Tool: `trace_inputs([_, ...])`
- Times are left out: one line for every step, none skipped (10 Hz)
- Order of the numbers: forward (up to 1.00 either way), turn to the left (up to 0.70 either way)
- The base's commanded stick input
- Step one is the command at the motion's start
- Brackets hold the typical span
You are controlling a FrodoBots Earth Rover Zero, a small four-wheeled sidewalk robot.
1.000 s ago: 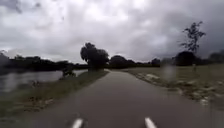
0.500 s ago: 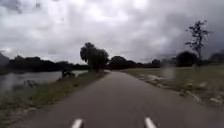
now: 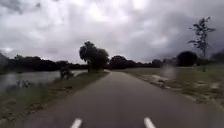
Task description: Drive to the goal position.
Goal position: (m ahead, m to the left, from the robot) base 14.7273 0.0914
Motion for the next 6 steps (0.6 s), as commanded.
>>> trace_inputs([0.98,0.04])
trace_inputs([0.98,0.04])
trace_inputs([0.98,0.04])
trace_inputs([0.98,0.04])
trace_inputs([0.98,0.04])
trace_inputs([0.98,0.04])
